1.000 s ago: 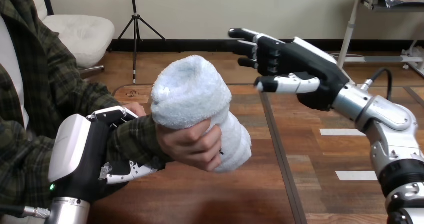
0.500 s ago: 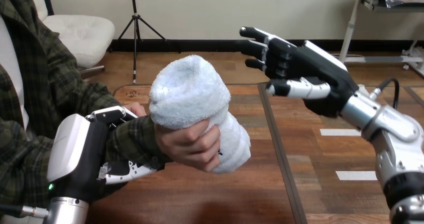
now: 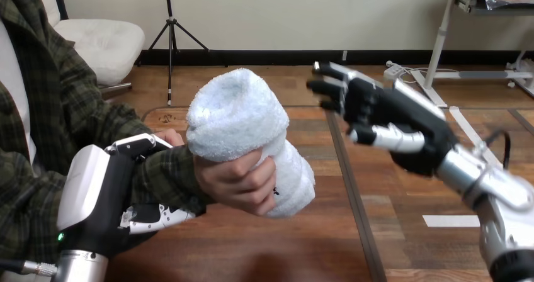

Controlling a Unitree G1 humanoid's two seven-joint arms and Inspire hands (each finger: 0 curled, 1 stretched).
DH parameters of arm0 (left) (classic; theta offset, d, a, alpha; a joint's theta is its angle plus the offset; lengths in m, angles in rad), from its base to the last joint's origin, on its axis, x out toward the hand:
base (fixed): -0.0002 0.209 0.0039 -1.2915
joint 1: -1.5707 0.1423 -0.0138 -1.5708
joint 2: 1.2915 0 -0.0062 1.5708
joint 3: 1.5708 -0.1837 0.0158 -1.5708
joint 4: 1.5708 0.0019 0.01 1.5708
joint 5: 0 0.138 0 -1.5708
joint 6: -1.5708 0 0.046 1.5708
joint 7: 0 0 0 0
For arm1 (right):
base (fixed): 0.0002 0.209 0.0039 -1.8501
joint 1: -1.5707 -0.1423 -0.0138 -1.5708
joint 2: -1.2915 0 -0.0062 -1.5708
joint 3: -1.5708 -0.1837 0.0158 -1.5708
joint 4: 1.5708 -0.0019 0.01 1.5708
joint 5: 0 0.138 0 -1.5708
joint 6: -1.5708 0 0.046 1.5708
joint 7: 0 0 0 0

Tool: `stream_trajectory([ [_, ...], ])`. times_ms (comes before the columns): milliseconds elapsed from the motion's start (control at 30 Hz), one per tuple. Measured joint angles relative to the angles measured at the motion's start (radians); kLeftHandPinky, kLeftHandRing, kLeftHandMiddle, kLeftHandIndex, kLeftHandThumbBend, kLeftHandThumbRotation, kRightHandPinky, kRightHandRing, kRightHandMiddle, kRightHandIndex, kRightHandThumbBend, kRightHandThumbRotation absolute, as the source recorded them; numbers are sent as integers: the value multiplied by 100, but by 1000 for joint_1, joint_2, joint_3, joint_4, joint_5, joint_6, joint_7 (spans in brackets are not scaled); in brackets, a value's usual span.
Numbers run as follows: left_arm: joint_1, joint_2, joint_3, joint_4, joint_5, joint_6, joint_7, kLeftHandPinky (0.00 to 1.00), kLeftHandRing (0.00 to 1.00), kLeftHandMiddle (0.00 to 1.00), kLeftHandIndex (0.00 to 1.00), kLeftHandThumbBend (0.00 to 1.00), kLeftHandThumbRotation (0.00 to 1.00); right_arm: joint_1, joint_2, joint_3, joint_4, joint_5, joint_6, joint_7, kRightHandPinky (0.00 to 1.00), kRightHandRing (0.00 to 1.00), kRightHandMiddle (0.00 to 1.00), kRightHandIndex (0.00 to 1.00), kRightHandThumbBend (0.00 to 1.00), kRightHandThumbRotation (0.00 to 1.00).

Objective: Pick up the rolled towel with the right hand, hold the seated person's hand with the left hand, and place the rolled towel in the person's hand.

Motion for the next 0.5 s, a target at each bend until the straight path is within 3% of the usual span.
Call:
stream_trajectory([
  [333,2,22,-2,13,5,-1,-31,75,81,83,90,100,23,77,1,-6,0,2,0,4,97,92,86,89,100,42],
  [500,11,24,-6,-8,22,34,-60,85,89,91,96,100,31,105,4,-6,0,3,-5,4,94,90,85,88,100,45],
])
